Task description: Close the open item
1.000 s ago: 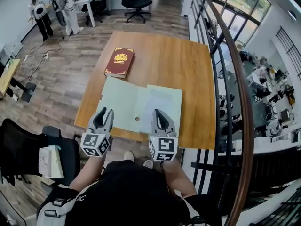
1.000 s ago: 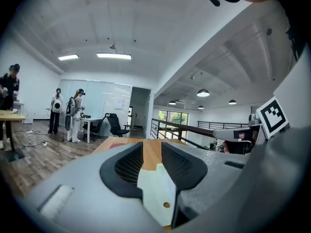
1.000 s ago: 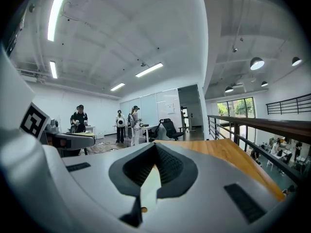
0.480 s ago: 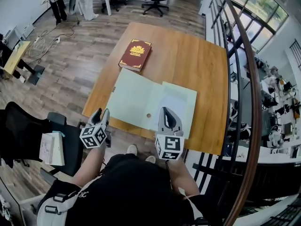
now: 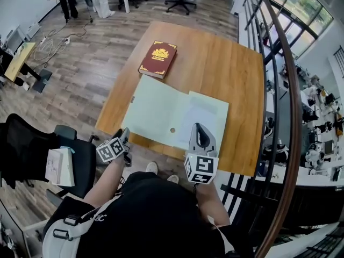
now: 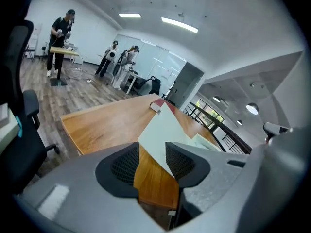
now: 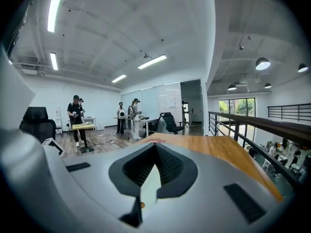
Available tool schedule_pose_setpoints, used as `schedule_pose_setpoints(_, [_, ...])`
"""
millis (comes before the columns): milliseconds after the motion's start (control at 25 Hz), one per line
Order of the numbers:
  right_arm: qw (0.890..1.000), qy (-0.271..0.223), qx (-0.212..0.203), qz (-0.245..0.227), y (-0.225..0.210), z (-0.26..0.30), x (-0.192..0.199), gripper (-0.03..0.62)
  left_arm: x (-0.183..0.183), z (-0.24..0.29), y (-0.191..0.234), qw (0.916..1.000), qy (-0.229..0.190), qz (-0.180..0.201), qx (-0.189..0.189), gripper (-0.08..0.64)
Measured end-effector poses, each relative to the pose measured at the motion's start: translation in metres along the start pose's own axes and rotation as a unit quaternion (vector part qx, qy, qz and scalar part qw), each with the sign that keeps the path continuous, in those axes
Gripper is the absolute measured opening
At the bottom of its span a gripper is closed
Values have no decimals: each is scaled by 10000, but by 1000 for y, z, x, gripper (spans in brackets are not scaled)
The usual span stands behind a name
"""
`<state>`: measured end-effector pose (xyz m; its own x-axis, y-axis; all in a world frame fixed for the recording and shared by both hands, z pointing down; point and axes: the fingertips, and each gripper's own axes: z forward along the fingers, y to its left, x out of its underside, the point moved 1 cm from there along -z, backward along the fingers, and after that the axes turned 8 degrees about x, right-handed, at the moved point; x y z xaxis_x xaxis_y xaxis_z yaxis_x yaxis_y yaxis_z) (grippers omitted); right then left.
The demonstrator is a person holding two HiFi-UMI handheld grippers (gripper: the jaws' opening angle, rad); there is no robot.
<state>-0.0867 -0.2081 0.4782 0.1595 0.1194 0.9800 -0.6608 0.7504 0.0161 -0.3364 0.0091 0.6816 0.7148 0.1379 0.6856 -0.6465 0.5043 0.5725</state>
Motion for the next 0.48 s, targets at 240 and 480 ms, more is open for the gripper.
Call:
schedule_pose_setpoints(240, [9997, 94, 212, 6, -16, -3, 6, -2, 12, 21, 5, 9991, 79, -400, 141, 155])
schedule_pose_setpoints(480, [9991, 178, 389, 49, -26, -11, 11, -2, 11, 29, 4, 9978, 197, -567, 287, 127])
